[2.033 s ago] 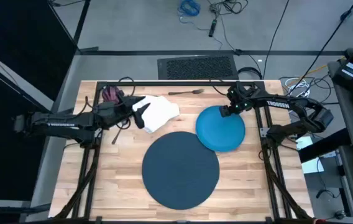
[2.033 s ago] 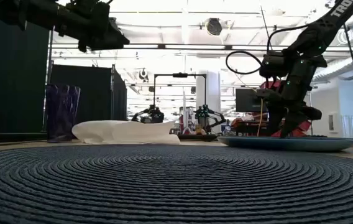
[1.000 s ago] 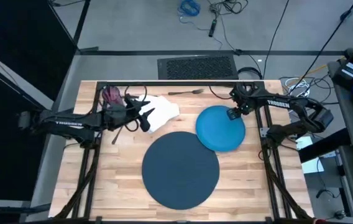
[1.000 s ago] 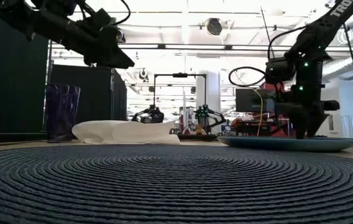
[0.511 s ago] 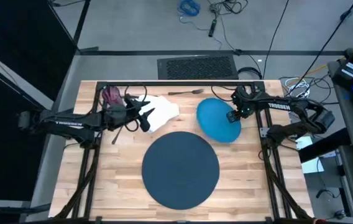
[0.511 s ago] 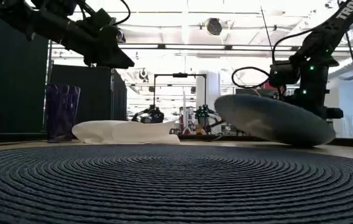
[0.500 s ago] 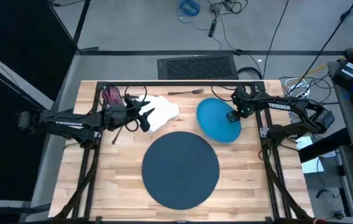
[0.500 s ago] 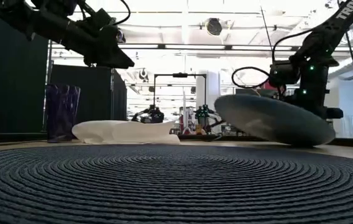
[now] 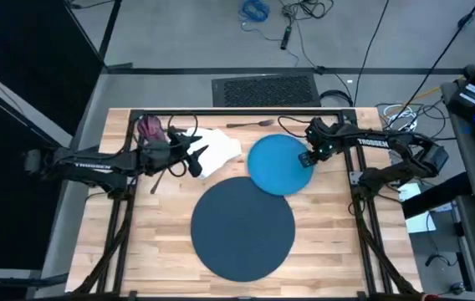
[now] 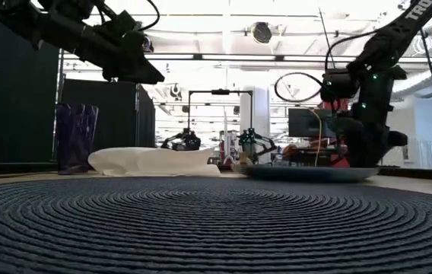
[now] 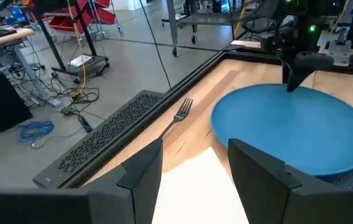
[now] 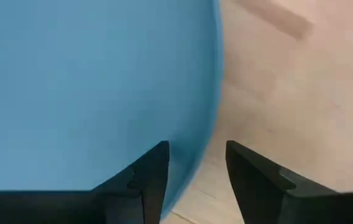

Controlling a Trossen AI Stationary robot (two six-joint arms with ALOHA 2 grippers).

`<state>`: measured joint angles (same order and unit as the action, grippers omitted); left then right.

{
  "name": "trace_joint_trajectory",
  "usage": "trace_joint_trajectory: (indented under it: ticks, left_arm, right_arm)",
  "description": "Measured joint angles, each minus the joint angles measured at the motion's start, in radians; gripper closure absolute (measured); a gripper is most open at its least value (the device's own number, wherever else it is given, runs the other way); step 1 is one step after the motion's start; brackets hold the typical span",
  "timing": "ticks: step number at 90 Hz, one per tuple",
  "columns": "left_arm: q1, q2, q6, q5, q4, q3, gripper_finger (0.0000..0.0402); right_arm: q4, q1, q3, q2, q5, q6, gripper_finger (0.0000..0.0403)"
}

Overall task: Set table place
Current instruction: Put the blue plate on the table mat

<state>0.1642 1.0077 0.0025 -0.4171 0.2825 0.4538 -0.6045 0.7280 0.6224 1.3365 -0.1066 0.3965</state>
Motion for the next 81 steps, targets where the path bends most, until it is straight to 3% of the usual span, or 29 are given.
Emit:
trace_joint_trajectory:
  ticks: [53, 81]
  left_arm:
    - [0.000, 0.000, 0.001, 0.000, -0.002, 0.000, 0.0233]
    - [0.000, 0.000, 0.001, 0.000, -0.002, 0.000, 0.0233]
  right_arm:
    - [0.006, -0.005, 0.018, -0.002, -0.003, 0.003, 0.0257]
    - [0.081, -0.005, -0.052, -0.002, 0.005, 0.003, 0.0257]
